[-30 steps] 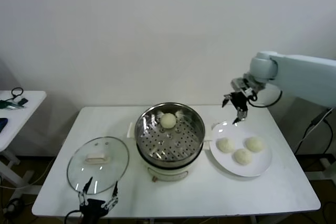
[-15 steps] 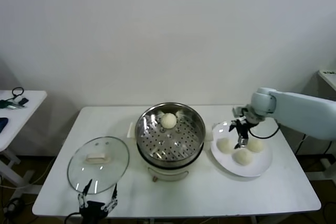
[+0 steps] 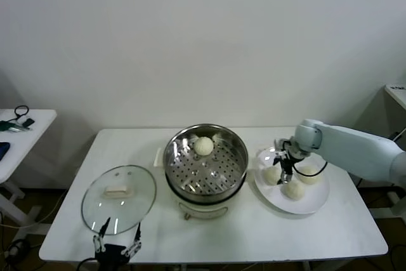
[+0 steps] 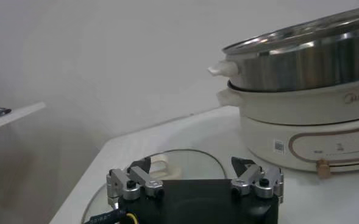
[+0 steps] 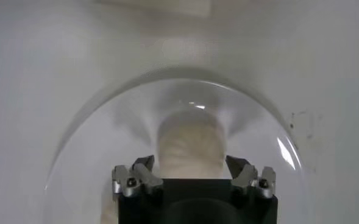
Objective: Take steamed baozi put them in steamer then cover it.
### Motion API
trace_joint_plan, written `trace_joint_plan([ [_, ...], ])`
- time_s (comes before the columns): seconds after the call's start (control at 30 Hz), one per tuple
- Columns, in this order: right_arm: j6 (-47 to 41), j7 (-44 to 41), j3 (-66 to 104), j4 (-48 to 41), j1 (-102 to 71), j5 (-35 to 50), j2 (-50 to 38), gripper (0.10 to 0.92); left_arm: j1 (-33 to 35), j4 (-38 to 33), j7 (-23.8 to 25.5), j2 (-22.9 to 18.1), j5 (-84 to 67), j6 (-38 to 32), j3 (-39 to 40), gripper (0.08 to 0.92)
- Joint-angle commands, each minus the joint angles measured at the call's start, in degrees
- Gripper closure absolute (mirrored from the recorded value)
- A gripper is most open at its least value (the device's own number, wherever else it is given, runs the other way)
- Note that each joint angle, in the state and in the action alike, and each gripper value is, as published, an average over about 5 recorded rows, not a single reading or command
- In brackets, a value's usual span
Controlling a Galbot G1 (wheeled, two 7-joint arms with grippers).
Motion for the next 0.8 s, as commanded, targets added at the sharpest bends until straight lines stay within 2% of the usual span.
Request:
trace_joint_plan([
  [0.03, -0.63, 0.36, 2.60, -1.65, -2.44, -0.34, 1.02, 0.340, -0.03, 0.03, -0.02, -0.03, 0.00, -0.02, -0.01, 0.177],
  [0.33, -0.51, -2.33, -1.17, 1.74, 4.97, 3.38, -0.55, 0.394, 0.17, -0.41, -0.14, -0.12, 0.20, -0.10, 0.14, 0.177],
  [0.53, 1.40, -5.65, -13.65, 5.99, 24.81, 10.42, -1.28, 0.397, 0.24, -0.66, -0.14, -0.16, 0.55, -0.09, 0.46, 0.177],
  [0.67, 1.20, -7.74, -20.60, 9.80, 38.63, 18.87, 0.15, 0.397, 0.45, -1.30, -0.15, -0.10, 0.44, 0.02, 0.62, 0.177],
  [0.8, -1.99, -6.17, -20.96, 15.58, 47.83, 29.12, 3.84, 0.397, 0.35, -1.83, -0.02, 0.12, 0.40, 0.28, 0.71, 0.177],
])
